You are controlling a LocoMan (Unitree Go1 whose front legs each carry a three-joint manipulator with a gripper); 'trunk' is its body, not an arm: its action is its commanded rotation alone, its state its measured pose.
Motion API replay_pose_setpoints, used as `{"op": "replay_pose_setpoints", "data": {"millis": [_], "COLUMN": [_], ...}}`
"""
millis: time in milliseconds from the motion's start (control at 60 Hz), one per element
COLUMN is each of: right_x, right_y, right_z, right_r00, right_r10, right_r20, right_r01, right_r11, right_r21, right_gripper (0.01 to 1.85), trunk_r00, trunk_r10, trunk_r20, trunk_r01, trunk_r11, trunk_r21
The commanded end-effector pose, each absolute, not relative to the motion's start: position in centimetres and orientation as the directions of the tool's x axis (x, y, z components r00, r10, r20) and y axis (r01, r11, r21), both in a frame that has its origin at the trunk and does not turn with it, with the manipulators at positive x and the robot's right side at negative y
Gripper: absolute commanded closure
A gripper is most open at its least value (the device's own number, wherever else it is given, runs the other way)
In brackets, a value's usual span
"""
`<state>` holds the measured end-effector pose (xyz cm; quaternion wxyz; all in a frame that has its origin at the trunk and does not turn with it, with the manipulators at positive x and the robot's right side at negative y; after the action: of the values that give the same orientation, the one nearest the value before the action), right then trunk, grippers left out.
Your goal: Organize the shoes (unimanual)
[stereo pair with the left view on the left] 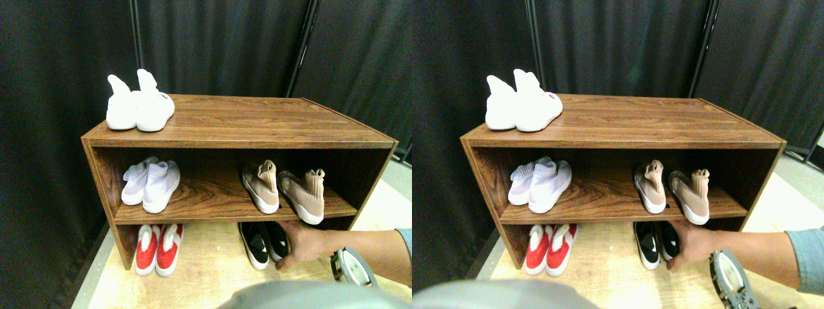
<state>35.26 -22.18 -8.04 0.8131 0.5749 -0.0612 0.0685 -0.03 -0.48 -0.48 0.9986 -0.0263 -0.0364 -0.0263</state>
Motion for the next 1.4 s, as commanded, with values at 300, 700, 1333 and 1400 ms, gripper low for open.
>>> {"op": "replay_pose_setpoints", "data": {"millis": [300,700,1333,1400], "right_x": [35.9,36.6,43.3,43.9], "right_y": [-22.3,-21.9,-23.2,-23.2], "right_z": [-7.7,-6.9,-7.8,-8.2], "right_r00": [0.975,0.988,0.999,1.000], "right_r10": [0.079,0.015,-0.033,-0.029], "right_r20": [0.208,0.153,0.018,-0.003], "right_r01": [-0.223,-0.148,-0.007,0.012], "right_r11": [0.319,0.370,0.315,0.305], "right_r21": [0.921,0.917,0.949,0.952], "right_gripper": [1.80,0.55,0.53,0.51], "trunk_r00": [0.996,0.996,0.997,0.997], "trunk_r10": [-0.053,-0.056,-0.049,-0.049], "trunk_r20": [0.067,0.069,0.064,0.064], "trunk_r01": [0.058,0.061,0.053,0.053], "trunk_r11": [0.996,0.996,0.996,0.996], "trunk_r21": [-0.068,-0.072,-0.075,-0.075]}}
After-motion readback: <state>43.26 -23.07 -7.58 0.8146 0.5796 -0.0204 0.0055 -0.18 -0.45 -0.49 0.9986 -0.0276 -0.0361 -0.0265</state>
